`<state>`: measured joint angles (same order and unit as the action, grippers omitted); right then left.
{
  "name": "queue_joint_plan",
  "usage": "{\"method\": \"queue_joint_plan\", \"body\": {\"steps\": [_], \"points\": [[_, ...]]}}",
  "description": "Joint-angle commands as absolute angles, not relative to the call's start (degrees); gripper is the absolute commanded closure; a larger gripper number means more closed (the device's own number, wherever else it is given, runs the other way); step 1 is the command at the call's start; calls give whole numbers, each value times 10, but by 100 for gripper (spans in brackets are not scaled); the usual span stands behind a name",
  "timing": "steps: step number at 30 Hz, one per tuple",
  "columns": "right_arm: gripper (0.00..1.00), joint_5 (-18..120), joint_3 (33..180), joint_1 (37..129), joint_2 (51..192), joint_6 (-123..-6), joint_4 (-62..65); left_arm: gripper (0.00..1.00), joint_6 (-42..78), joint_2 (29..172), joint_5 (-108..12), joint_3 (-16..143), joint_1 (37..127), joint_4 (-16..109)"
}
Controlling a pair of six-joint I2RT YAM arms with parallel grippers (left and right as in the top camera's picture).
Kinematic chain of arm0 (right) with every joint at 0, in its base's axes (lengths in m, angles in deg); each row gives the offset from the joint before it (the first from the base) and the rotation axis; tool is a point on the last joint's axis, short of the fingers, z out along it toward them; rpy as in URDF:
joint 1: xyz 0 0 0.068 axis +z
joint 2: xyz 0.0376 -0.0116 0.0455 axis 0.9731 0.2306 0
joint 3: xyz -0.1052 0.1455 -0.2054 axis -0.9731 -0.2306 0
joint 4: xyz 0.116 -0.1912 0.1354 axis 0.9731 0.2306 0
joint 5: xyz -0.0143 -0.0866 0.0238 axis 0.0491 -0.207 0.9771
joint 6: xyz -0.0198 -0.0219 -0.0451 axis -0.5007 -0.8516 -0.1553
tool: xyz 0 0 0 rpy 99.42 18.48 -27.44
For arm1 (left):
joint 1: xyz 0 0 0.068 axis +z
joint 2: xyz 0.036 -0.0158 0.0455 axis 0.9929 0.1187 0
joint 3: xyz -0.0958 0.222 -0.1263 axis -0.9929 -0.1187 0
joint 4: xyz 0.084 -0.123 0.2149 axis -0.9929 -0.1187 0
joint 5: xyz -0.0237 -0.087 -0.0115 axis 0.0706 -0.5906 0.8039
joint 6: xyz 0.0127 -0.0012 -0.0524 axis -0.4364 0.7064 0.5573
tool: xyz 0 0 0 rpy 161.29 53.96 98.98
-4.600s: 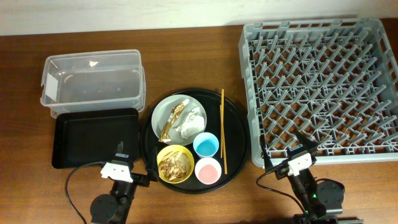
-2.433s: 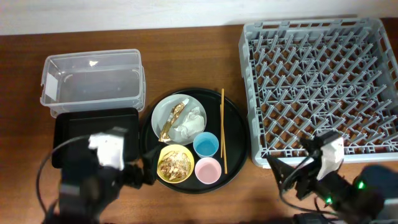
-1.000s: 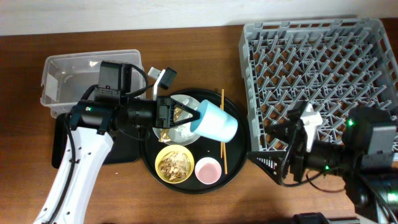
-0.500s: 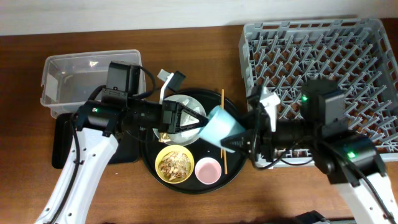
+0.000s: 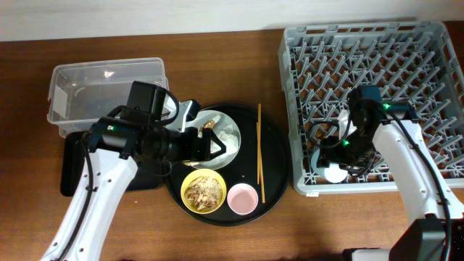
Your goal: Sort waste into correct bins and load items into the dishwasher rack
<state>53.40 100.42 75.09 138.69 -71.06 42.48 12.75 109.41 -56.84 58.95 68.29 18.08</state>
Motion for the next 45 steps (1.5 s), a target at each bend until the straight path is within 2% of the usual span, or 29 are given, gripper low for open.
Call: {"method": "queue_joint_plan", "body": {"steps": [1,5,7,9,10,11,14,15,16,19,21,22,23,25,26,27,30,32,33,34,36,38,39,40,42,43,44,45], "points": [[13,536,1042,748,1383,-714,450,8,118,1089,-559,594,683,172],[13,605,1154,748,1248,-720,476,11,118,1089,-531,594,661,172],[9,655,1161,748,1104,-719,425,36,119,1089,-409,588,578,174],[9,654,1161,748,1016,-718,424,44,214,1115,-211,528,441,205],[9,654,1161,748,997,-718,429,47,227,1131,-207,505,416,235],[9,656,1161,748,988,-718,438,56,237,1163,-206,477,385,282],[9,656,1160,748,990,-718,462,72,248,1246,-204,463,346,327],[9,656,1160,748,991,-718,463,96,250,1268,-206,463,344,334],[9,656,1159,748,991,-718,464,100,250,1267,-206,465,344,334],[9,656,1159,748,991,-718,465,100,247,1233,-206,516,346,299],[10,657,1159,748,991,-718,484,100,237,1182,-211,551,380,255],[22,684,1155,748,991,-750,501,100,185,1142,-308,570,429,247],[27,729,1145,748,991,-791,506,100,147,1118,-405,580,468,250],[21,848,1077,748,991,-871,501,100,52,1069,-745,591,597,271],[16,906,1052,748,991,-904,489,100,36,1062,-835,591,636,268],[10,1037,1006,748,991,-957,441,100,17,1061,-956,591,675,264],[7,1131,963,748,1015,-947,322,100,18,1062,-1068,591,683,266],[8,1186,963,772,1043,-929,264,100,18,1062,-1079,591,677,266],[8,1183,963,798,1049,-913,243,100,18,1062,-1070,591,672,266],[8,1160,963,863,1066,-866,168,100,18,1062,-1039,591,659,266],[8,1154,963,938,1075,-789,45,100,18,1062,-1014,591,652,266],[7,1108,963,975,1077,-755,7,100,18,1062,-1014,591,652,266],[12,1081,963,995,1081,-748,4,100,18,1062,-1014,591,652,266],[24,1082,963,1002,1083,-747,6,100,18,1062,-1014,591,652,266],[40,1075,963,1003,1083,-748,16,100,18,1062,-1009,591,652,266],[47,1075,963,1003,1083,-748,16,94,18,1062,-996,591,652,266],[49,1068,963,995,1077,-748,16,56,18,1062,-969,591,652,265],[49,1068,964,961,1060,-747,28,8,18,1062,-887,591,652,257]]}}
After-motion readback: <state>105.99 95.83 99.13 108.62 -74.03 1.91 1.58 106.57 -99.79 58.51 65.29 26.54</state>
